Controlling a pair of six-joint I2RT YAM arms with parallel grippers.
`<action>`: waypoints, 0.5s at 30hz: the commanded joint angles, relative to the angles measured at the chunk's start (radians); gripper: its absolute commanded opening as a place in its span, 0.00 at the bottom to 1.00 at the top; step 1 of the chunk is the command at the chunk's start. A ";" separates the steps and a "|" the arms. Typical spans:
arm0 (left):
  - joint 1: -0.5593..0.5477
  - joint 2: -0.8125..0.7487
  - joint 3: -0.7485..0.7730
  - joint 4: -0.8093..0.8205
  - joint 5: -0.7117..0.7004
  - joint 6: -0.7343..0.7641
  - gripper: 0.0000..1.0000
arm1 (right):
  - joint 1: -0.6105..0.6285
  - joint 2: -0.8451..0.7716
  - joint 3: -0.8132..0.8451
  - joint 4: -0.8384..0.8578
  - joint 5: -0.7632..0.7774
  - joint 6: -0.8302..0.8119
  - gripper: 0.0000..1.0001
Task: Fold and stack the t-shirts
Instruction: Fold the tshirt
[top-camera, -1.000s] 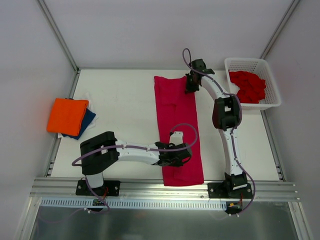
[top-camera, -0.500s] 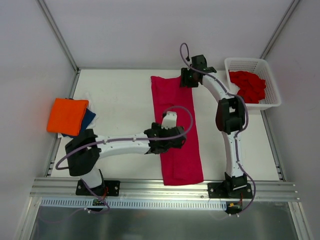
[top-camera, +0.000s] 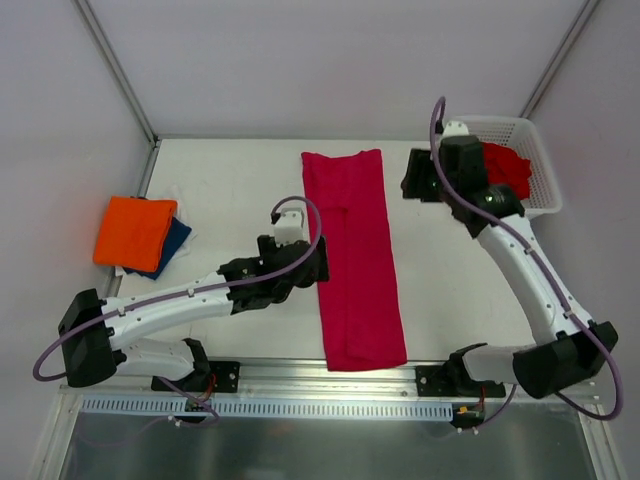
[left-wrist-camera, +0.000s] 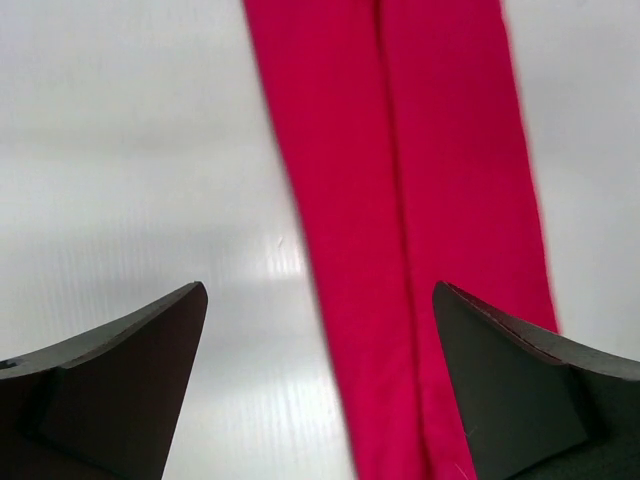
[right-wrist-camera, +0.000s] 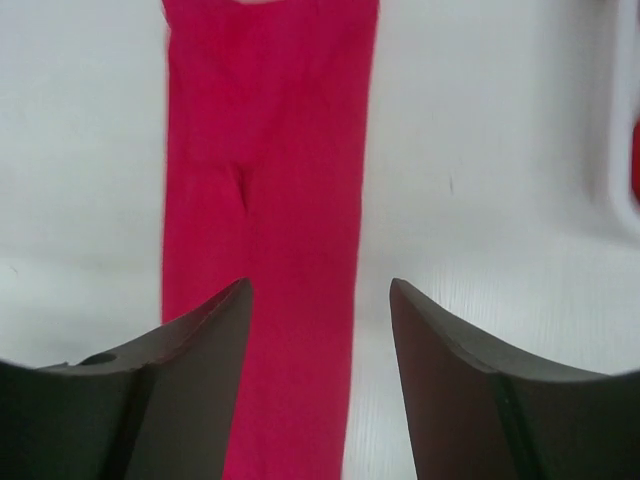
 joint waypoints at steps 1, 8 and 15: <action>-0.022 -0.068 -0.148 -0.043 0.100 -0.148 0.98 | 0.035 -0.083 -0.326 -0.081 0.110 0.145 0.61; -0.146 -0.067 -0.271 -0.026 0.145 -0.329 0.98 | 0.136 -0.330 -0.717 -0.070 0.133 0.309 0.61; -0.309 -0.034 -0.339 0.098 0.199 -0.468 0.99 | 0.257 -0.588 -0.921 -0.145 0.164 0.501 0.61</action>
